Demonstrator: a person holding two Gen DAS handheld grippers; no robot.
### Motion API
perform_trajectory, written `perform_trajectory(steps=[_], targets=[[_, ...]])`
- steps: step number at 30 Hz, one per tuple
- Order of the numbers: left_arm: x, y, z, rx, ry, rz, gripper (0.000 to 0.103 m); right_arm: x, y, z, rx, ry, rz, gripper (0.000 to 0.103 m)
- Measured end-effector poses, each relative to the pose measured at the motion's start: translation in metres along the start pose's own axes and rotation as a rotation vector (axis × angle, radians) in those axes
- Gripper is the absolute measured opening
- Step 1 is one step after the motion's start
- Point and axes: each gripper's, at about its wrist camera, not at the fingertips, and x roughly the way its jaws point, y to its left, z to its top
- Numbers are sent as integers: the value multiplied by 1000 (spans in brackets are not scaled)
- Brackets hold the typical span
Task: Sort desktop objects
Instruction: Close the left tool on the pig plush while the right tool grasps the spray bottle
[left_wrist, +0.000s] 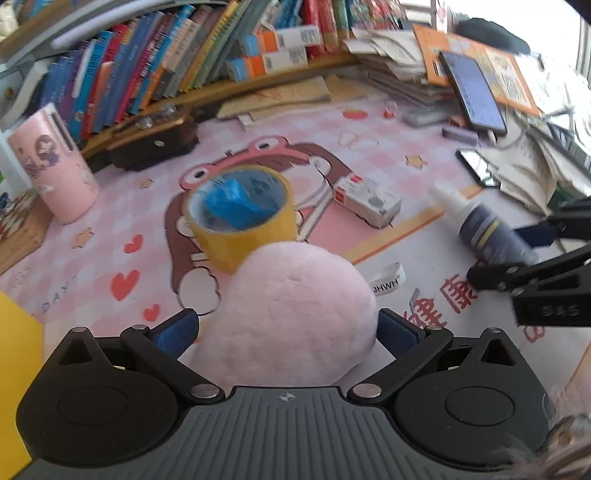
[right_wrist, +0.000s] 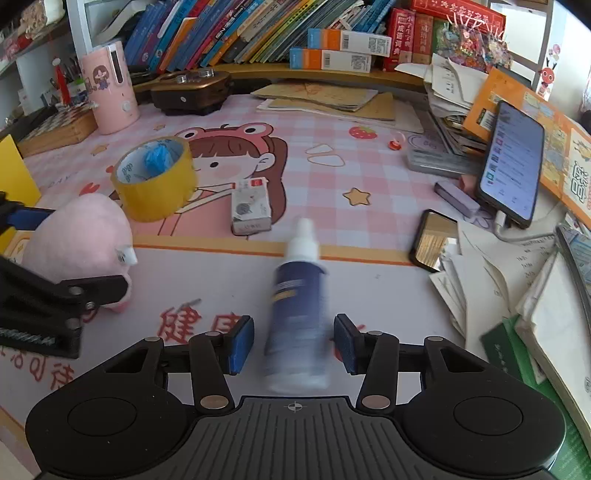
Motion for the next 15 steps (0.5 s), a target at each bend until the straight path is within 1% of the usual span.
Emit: perform_trajectory(steps=[2, 4, 6, 8, 10, 12, 15], targets=[[8, -6, -1, 20, 25, 0, 102, -1, -2, -1, -7, -9, -9, 47], [9, -6, -2, 5, 20, 2, 99, 0, -2, -1, -13, -19, -9, 47], [8, -2, -1, -30, 24, -15, 87, 2, -2, 1, -19, -25, -14, 47], [6, -1, 1, -39, 32, -24, 79, 4, -1, 5, -18, -31, -19, 47], [2, -2, 2, -47, 28, -29, 73, 7, -3, 7, -2, -29, -13, 46], [-9, 2, 3, -97, 1, -42, 72, 7, -3, 8, 2, -28, 1, 31], [-31, 7, 5, -180, -50, -68, 72, 7, -1, 10, -12, -23, 8, 32]])
